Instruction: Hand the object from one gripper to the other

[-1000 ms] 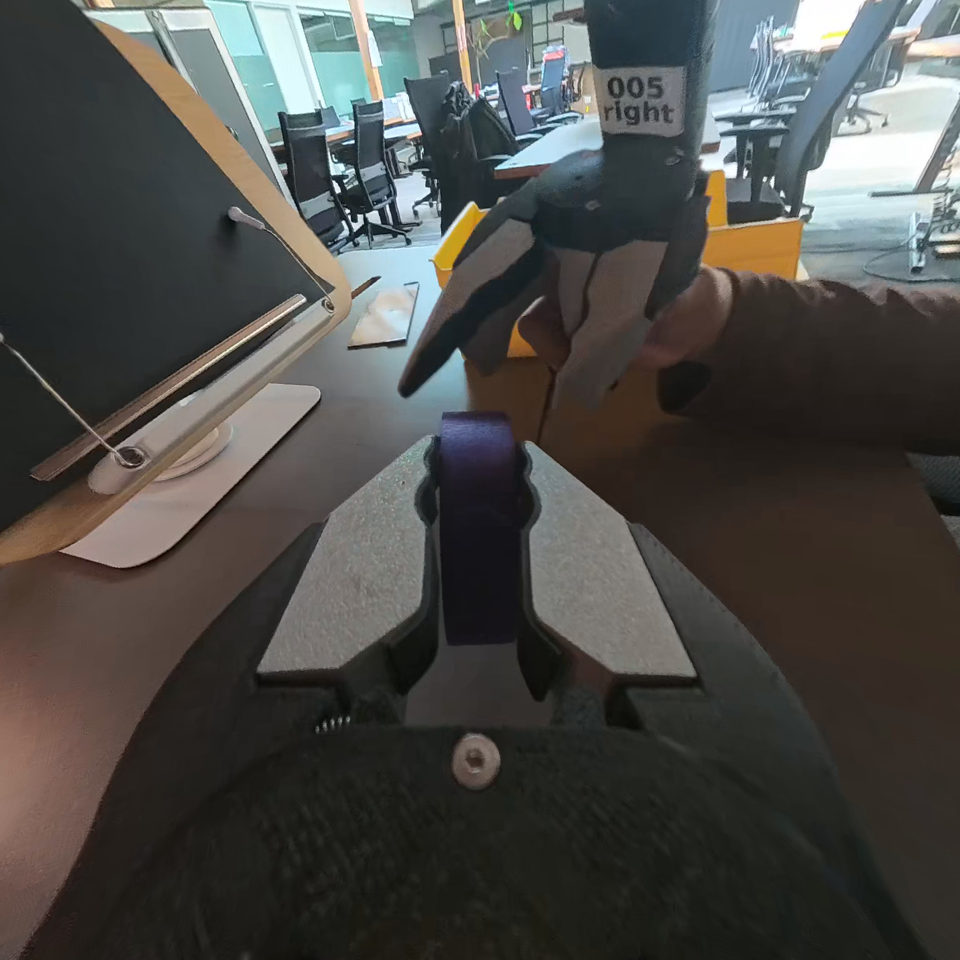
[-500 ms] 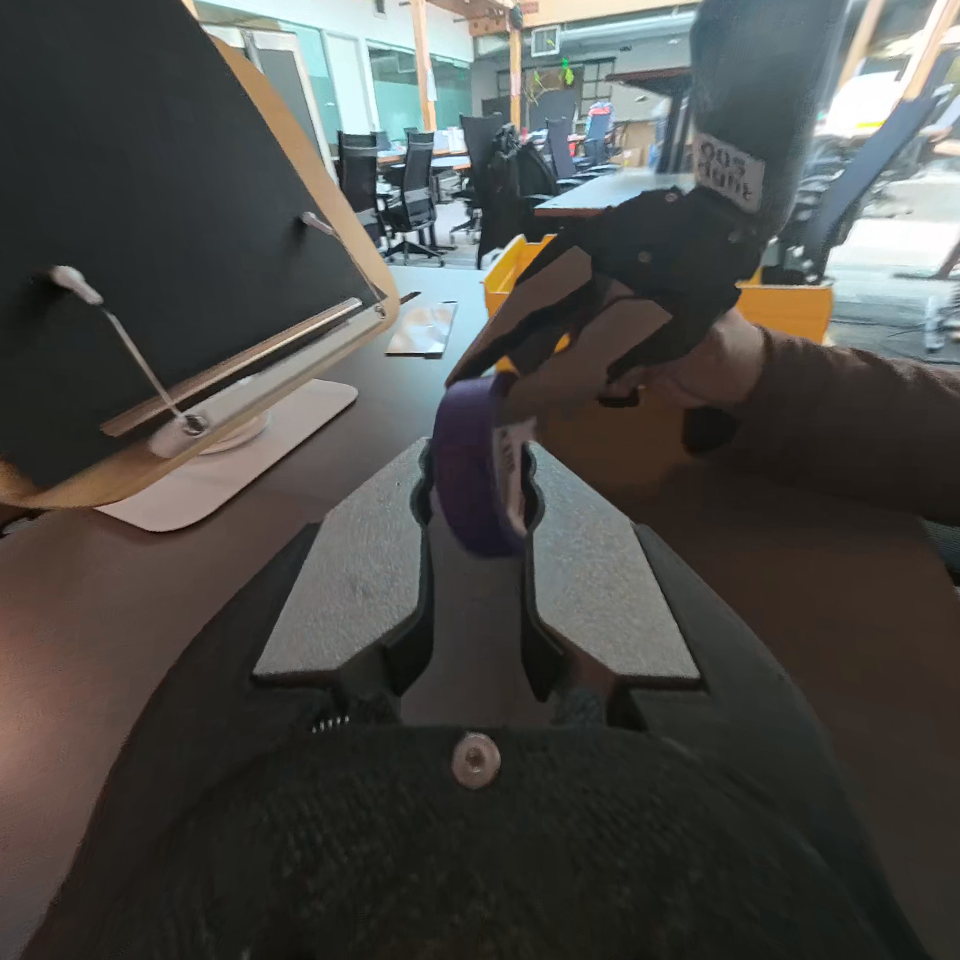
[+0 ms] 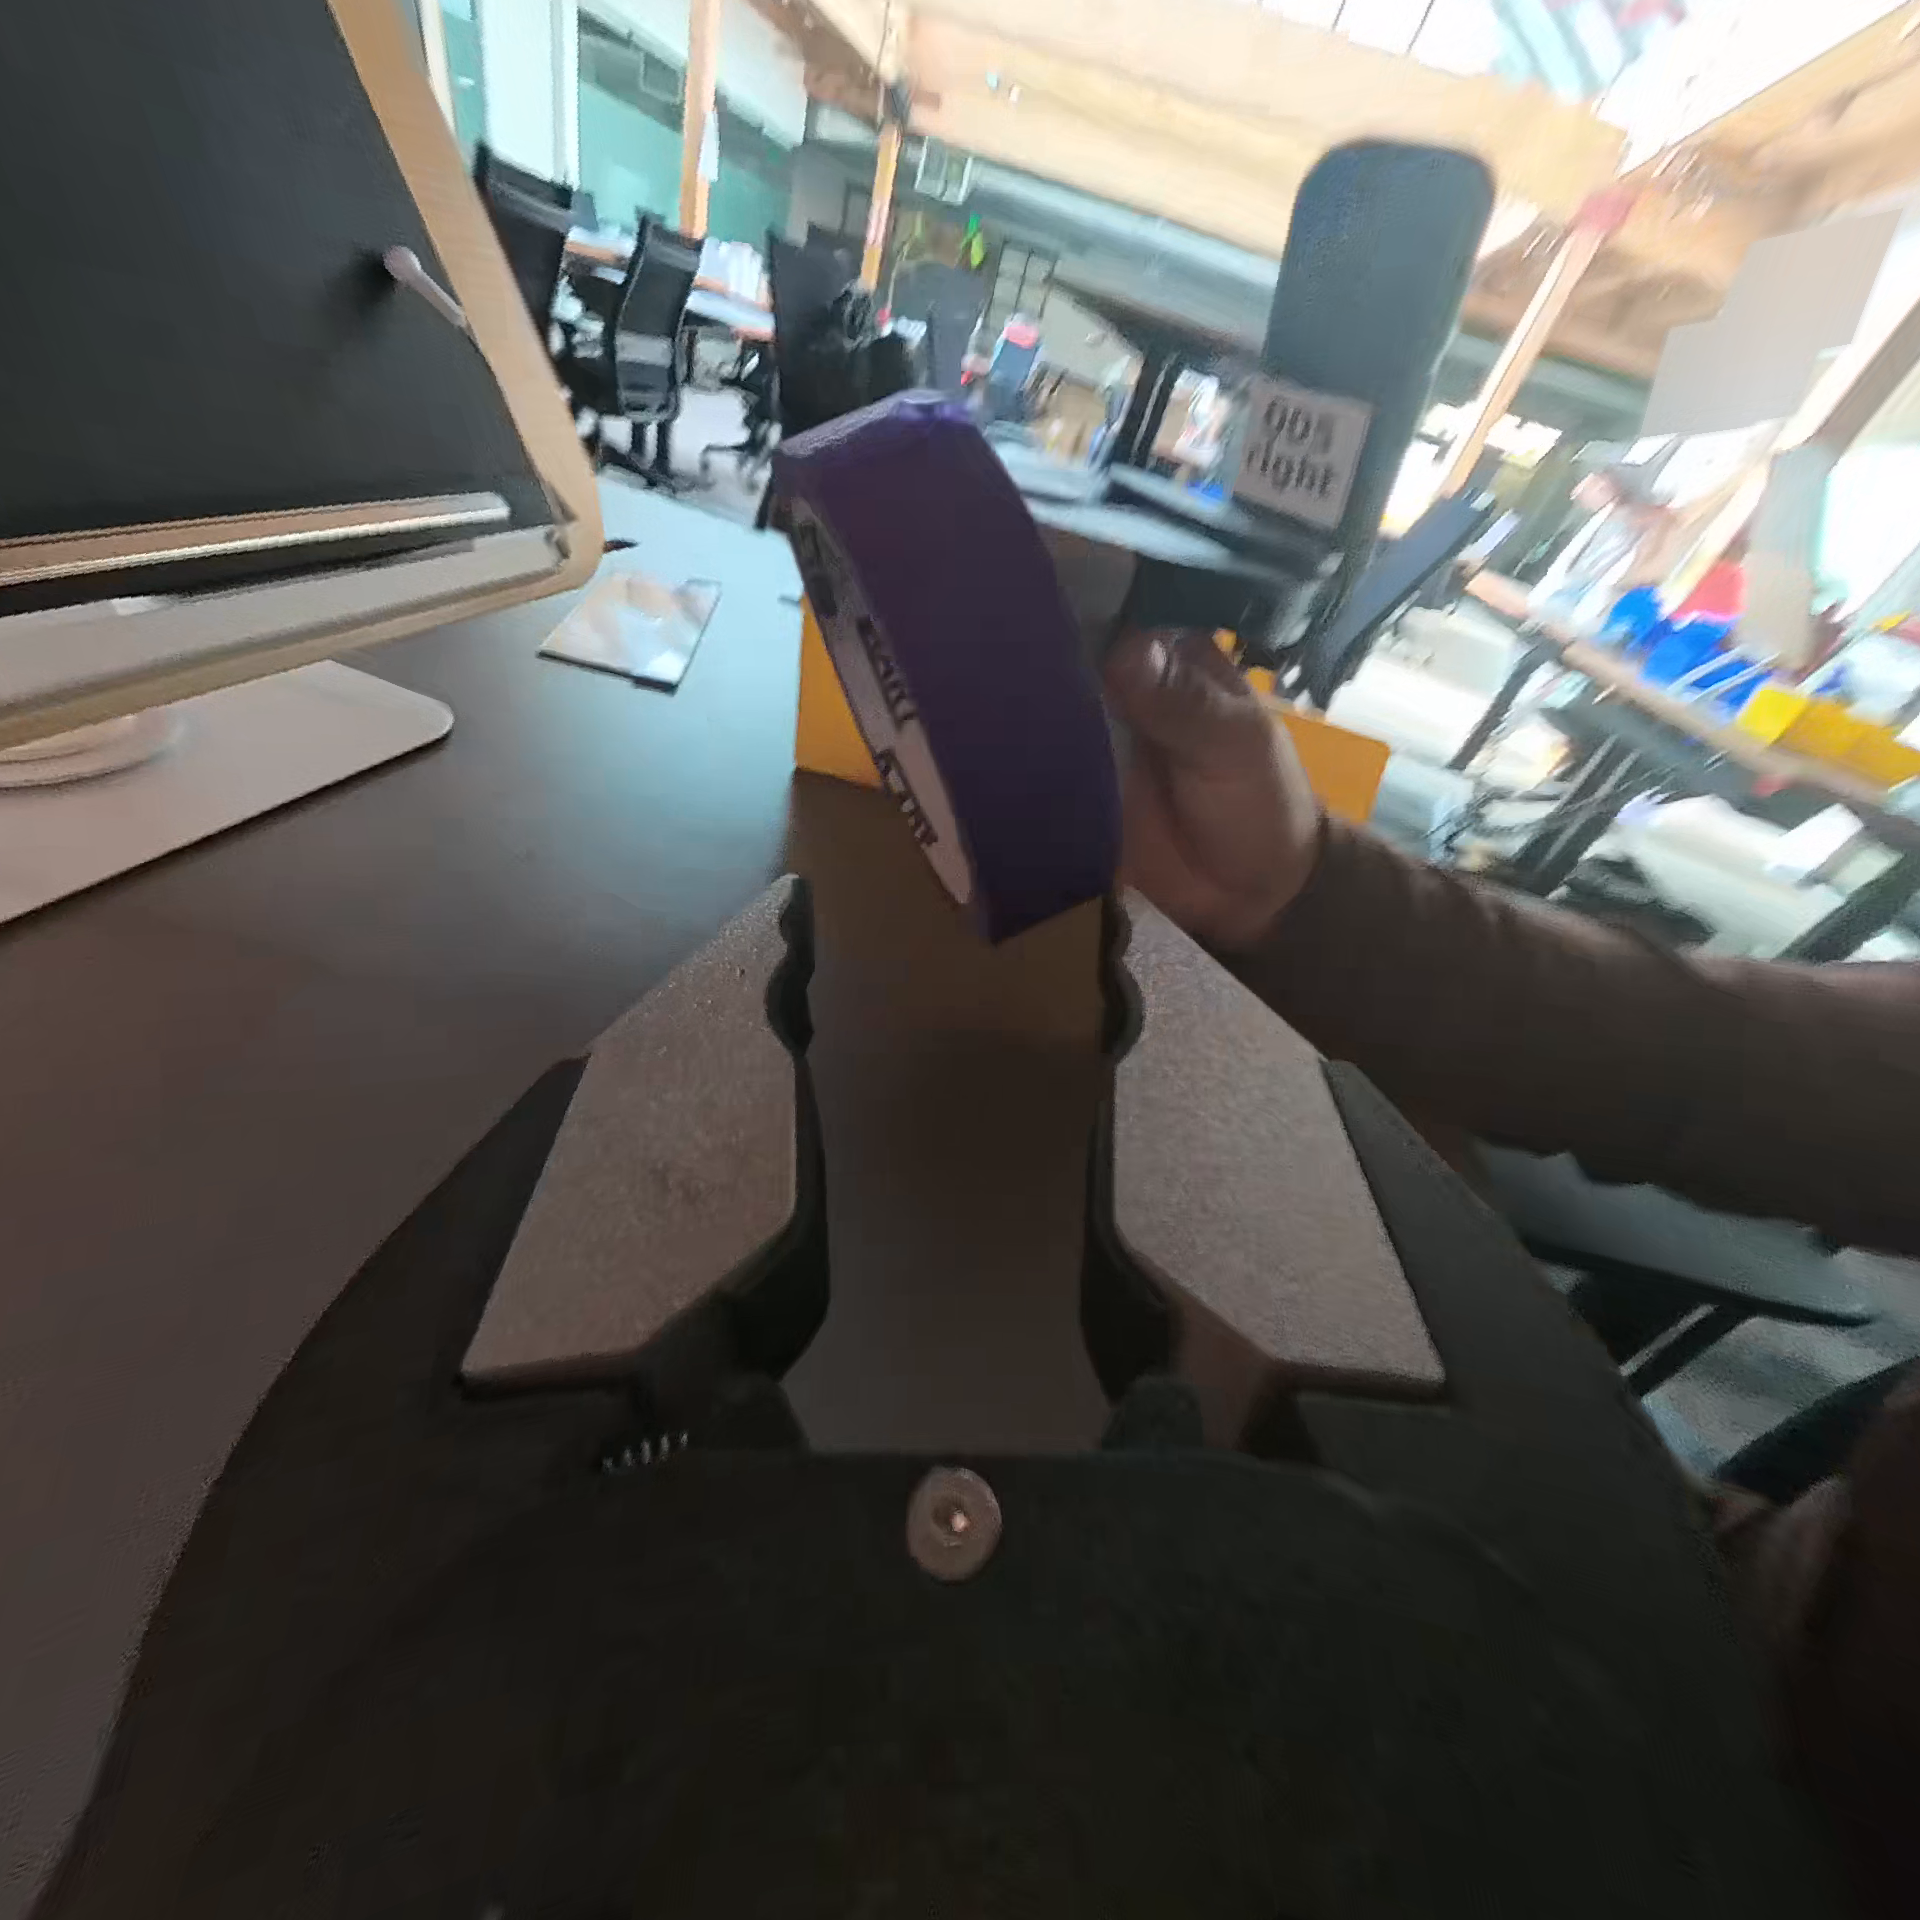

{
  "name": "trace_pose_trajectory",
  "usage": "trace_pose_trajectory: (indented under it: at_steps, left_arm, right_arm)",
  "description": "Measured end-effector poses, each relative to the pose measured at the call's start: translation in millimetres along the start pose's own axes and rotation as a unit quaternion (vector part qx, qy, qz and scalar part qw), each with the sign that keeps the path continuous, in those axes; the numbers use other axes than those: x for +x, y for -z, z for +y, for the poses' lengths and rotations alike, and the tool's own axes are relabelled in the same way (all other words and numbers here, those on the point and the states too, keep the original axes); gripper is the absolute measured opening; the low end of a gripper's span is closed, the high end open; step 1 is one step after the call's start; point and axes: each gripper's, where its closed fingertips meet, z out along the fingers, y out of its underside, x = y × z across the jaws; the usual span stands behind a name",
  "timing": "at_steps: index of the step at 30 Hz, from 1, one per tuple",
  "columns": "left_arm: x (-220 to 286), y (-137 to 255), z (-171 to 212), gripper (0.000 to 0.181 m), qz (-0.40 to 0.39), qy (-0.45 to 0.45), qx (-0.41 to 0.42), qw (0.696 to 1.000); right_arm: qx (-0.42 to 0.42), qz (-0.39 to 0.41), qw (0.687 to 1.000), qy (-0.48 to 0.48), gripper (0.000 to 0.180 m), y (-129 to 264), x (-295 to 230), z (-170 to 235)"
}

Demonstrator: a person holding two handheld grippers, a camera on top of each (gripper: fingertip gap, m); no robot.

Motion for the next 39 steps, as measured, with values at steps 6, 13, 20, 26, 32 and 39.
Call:
trace_pose_trajectory:
  at_steps: [6, 13, 20, 26, 32, 39]
  left_arm:
    - [9.7, 5.8, -16.0, 0.039, 0.070, 0.084, 0.056, 0.992]
    - [9.1, 1.7, -7.1, 0.024, 0.033, 0.012, 0.027, 0.999]
    - [15.4, 8.6, -17.3, 0.022, 0.001, -0.115, 0.036, 0.993]
    - [12.7, 10.8, -20.3, 0.021, -0.032, -0.150, 0.027, 0.988]
    - [-24.6, 12.5, 1.1, 0.020, -0.192, -0.346, -0.087, 0.914]
    - [-36.5, 13.8, 9.9, 0.014, -0.273, -0.537, -0.175, 0.779]
  right_arm:
    - [-0.015, 0.044, 0.998, 0.046, 0.008, 0.2, 1.5, 1.4]
    - [-0.032, 0.080, 0.994, 0.073, 0.006, -0.7, 7.9, 6.3]
    - [-0.024, 0.035, 0.999, 0.021, 0.006, -5.1, 2.1, 9.9]
    - [-0.043, -0.085, 0.986, -0.140, 0.029, -14.3, -11.4, 27.4]
    - [-0.026, -0.134, 0.965, -0.223, 0.057, -9.8, -10.6, 21.6]
    - [-0.041, -0.221, 0.918, -0.327, 0.072, -16.2, -33.2, 28.7]
